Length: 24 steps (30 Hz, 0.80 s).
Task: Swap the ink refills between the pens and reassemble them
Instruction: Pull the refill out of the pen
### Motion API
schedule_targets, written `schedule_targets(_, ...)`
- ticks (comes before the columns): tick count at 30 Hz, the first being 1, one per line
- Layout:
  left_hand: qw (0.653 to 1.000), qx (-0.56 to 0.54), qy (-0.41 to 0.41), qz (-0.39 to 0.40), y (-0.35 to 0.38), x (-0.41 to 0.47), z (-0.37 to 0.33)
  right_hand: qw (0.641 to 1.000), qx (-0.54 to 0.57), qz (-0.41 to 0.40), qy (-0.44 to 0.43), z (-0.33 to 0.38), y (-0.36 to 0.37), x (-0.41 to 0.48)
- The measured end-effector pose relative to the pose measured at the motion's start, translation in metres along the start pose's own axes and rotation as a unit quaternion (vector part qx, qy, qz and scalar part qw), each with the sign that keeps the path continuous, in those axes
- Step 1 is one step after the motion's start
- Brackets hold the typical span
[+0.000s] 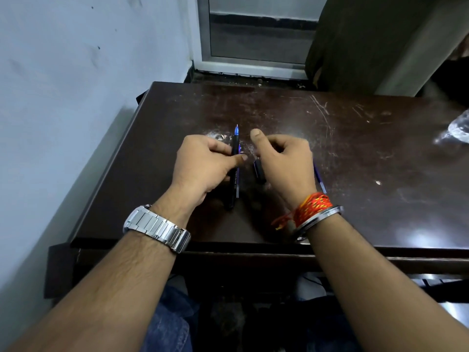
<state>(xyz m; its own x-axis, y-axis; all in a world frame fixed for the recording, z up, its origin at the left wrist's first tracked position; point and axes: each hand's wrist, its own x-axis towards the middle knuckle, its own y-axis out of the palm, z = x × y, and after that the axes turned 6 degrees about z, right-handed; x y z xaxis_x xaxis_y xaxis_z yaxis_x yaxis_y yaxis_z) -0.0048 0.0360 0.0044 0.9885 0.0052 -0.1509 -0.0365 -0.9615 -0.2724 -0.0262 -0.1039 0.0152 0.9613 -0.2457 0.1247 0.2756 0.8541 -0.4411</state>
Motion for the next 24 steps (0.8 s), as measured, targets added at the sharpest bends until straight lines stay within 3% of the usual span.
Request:
schedule_targets(3,0.999,0.017,0.009,0.026,0.0005,-0.0015,0.0005,0.993,0.1,0.053,0.033,-0.001,0.0043,-0.0024)
schedule_targets(9,0.997,0.035,0.044,0.044,0.002,-0.0037,0.0015,0.976,0.195,0.082,0.049,-0.0082,0.0083,-0.0002)
schedule_targets(15,0.996,0.022,0.082,0.042,0.0028,-0.0031,-0.0007,0.971,0.214,0.098,0.035,-0.0076,0.0078,0.0019)
schedule_targets(20,0.996,-0.021,0.061,0.063,0.0017,-0.0039,-0.0029,0.964,0.223,0.139,0.049,-0.0063,0.0057,0.0039)
schedule_targets(24,0.997,-0.009,0.065,0.037,0.0025,-0.0051,-0.0033,0.964,0.234,0.116,0.051,-0.0053,0.0068,0.0021)
